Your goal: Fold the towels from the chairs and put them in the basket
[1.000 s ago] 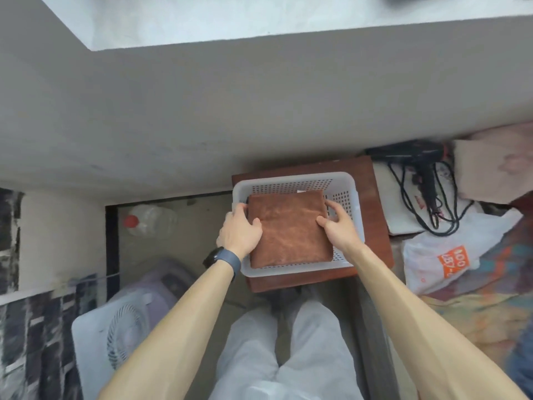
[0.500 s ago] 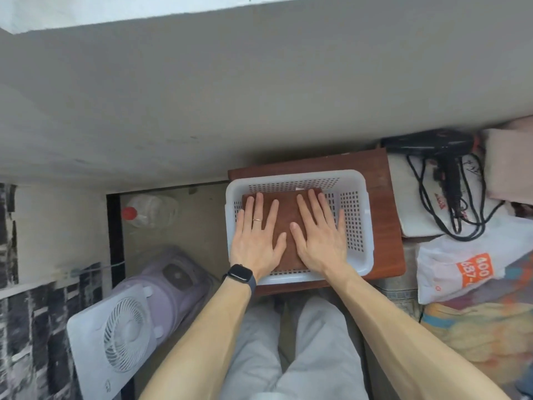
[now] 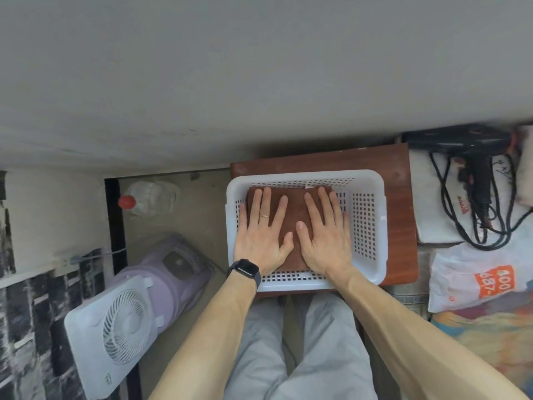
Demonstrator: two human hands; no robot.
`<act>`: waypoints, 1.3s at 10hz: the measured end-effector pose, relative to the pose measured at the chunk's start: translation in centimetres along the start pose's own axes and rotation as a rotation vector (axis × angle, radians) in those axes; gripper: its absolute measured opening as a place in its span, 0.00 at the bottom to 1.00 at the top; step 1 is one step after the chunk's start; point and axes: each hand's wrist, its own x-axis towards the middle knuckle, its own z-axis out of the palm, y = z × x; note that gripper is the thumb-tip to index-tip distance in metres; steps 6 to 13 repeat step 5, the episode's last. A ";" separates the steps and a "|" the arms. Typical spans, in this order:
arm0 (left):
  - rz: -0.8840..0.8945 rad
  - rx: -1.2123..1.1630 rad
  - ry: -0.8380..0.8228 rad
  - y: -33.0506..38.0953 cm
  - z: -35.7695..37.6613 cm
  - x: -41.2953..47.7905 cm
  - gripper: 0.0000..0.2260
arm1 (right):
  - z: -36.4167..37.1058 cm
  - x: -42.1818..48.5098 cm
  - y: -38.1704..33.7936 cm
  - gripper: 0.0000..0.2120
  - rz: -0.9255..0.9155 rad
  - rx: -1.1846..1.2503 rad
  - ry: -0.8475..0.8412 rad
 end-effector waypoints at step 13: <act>-0.026 -0.051 -0.093 0.8 -8.5 -2.6 0.25 | -9.3 -1.1 -3.1 0.26 -0.084 -0.234 -0.209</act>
